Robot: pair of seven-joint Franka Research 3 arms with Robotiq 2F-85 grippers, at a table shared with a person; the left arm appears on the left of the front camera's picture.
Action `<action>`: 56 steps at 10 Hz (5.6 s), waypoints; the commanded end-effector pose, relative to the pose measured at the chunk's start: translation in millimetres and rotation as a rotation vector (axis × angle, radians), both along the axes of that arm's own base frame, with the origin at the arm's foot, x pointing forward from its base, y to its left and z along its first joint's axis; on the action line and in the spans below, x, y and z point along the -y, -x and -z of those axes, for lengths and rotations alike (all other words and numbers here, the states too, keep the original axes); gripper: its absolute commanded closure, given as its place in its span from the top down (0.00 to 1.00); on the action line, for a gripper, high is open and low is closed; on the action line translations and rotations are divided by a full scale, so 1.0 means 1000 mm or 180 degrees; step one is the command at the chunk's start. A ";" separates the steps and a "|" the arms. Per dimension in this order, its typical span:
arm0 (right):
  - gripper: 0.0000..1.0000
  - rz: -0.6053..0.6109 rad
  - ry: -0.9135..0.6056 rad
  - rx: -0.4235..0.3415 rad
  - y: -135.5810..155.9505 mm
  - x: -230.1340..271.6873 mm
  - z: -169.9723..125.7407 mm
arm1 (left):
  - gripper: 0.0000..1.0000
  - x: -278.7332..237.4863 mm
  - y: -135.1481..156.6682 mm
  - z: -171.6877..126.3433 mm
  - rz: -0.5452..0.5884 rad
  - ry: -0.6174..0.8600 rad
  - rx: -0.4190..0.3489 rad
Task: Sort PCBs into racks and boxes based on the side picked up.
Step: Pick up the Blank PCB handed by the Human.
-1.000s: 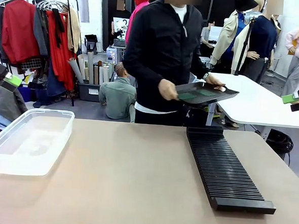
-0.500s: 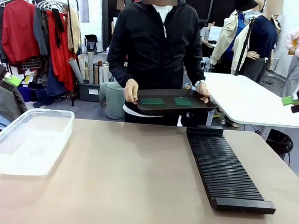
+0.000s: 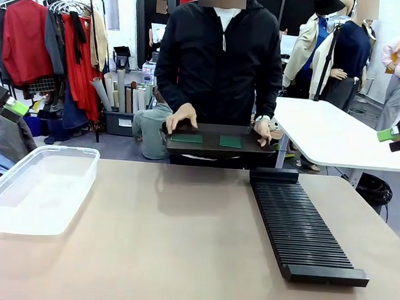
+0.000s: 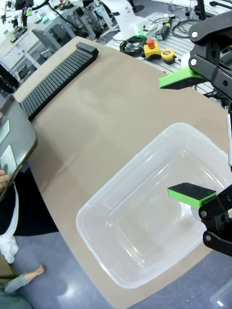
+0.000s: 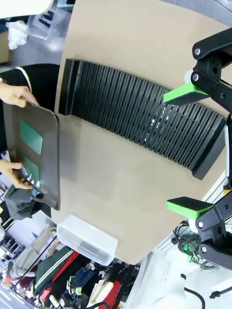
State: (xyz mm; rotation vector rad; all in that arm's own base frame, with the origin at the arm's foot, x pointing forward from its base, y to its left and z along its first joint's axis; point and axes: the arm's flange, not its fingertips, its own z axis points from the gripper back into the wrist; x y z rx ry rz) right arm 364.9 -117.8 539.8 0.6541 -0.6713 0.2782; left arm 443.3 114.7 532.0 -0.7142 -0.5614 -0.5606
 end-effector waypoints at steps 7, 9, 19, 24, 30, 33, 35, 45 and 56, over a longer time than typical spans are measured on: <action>1.00 -0.0039 -0.0054 0.0074 -0.002 0.001 -0.001 | 1.00 0.000 0.001 -0.002 -0.0002 0.0023 0.0003; 1.00 -0.0039 -0.0054 0.0074 -0.002 0.001 -0.001 | 1.00 0.000 0.001 -0.002 -0.0002 0.0023 0.0003; 1.00 -0.0039 -0.0054 0.0074 -0.002 0.001 -0.001 | 1.00 0.000 0.001 -0.002 -0.0002 0.0023 0.0003; 1.00 -0.0039 -0.0054 0.0074 -0.002 0.001 -0.001 | 1.00 0.000 0.001 -0.002 -0.0002 0.0023 0.0003; 1.00 -0.0001 0.0002 -0.0007 0.001 0.000 0.000 | 1.00 0.000 0.001 -0.002 -0.0002 0.0023 0.0003; 1.00 -0.0103 -0.0122 -0.0209 -0.019 -0.008 0.015 | 1.00 0.000 0.001 -0.002 -0.0002 0.0023 0.0003; 1.00 -0.0176 -0.0215 -0.0426 -0.036 -0.014 0.033 | 1.00 0.000 0.001 -0.002 -0.0002 0.0023 0.0003; 1.00 -0.0396 -0.0923 -0.1135 -0.074 -0.060 0.100 | 1.00 0.000 0.001 -0.002 -0.0002 0.0023 0.0003; 1.00 -0.0549 -0.1770 -0.0820 -0.095 -0.127 0.144 | 1.00 0.000 0.001 -0.002 -0.0002 0.0023 0.0003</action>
